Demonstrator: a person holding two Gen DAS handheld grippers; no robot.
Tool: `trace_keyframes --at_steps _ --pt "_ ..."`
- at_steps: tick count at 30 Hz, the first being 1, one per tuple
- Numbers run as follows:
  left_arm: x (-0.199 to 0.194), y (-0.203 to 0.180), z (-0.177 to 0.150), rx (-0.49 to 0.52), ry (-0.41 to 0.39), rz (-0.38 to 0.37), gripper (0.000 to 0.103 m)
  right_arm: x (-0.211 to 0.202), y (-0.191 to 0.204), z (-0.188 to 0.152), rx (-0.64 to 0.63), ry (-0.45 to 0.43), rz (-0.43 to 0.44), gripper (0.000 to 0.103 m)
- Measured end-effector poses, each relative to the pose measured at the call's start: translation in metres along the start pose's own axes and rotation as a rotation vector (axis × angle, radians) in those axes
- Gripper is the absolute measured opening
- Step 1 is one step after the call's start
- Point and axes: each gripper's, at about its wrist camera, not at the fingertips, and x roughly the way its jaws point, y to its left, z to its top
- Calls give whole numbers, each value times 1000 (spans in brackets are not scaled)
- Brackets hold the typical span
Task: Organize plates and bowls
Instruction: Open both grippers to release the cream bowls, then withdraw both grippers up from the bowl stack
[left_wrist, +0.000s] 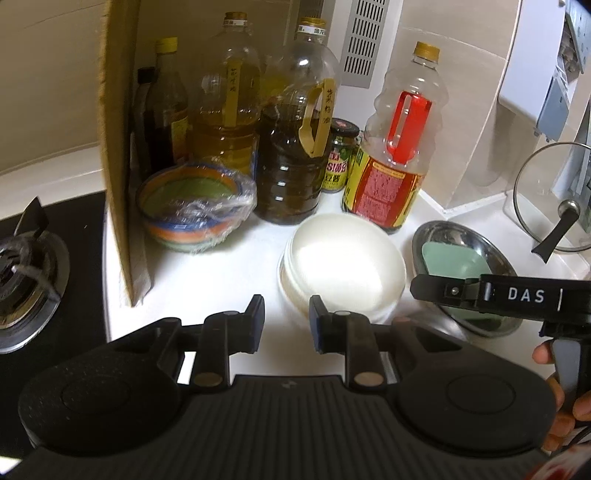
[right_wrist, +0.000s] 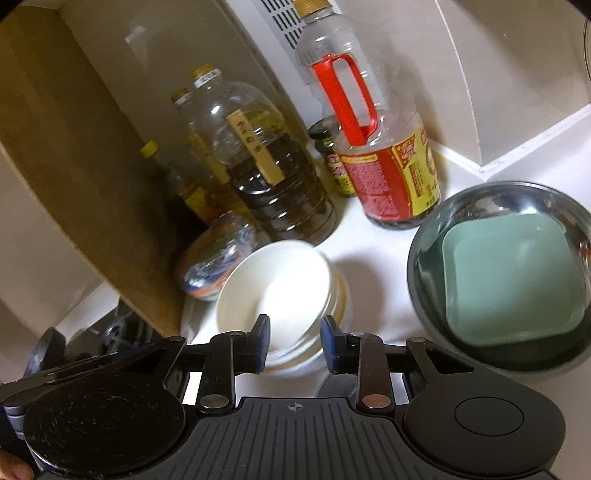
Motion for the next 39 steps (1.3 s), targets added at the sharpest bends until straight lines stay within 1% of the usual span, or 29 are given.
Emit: trace_keyframes --at_steps 8,16,23,29,34,39 --pt "-22 2 -24 -22 21 20 23 -19 6 -27 -10 30 35 36" --pt "-40 -4 -51 -28 59 30 23 -39 9 -56 -39 72 66 40" --pt "-51 -19 -75 -10 91 26 23 -54 7 -81 -90 111 45 40" --pt "-54 -37 -91 5 122 23 23 -62 -1 -95 -114 141 18 40" --pt "-56 -49 -102 6 140 25 23 -72 -13 -106 -112 171 2 41" --pt "-60 -63 -111 10 150 33 23 -86 -28 -116 -107 183 -16 41"
